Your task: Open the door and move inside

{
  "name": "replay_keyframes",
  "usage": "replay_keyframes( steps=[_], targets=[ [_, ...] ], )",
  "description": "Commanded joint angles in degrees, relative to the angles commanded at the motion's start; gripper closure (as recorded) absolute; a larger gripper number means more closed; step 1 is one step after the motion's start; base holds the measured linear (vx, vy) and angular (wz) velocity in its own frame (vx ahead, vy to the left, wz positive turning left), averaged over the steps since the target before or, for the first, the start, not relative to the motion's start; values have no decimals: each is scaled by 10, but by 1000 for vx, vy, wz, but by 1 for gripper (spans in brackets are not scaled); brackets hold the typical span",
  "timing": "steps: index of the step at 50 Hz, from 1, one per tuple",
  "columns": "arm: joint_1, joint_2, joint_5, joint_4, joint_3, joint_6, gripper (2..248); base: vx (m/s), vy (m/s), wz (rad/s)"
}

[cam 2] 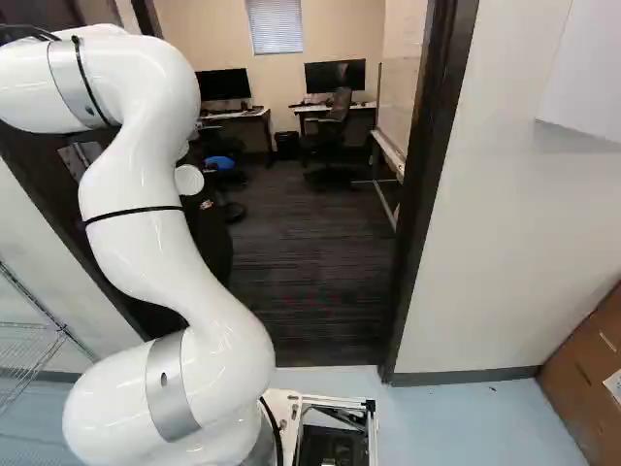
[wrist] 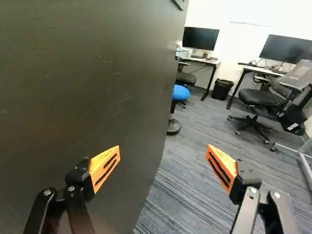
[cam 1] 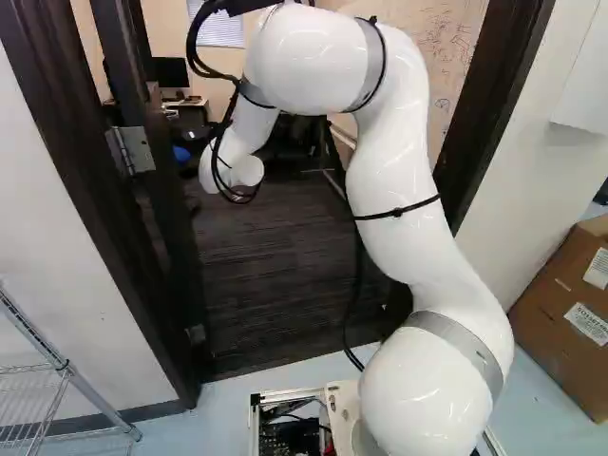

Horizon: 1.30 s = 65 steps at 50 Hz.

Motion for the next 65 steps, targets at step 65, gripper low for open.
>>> replay_keyframes(
  steps=[65],
  targets=[
    [-81, 97, 0, 0, 124, 0, 3, 0, 0, 0]
  ],
)
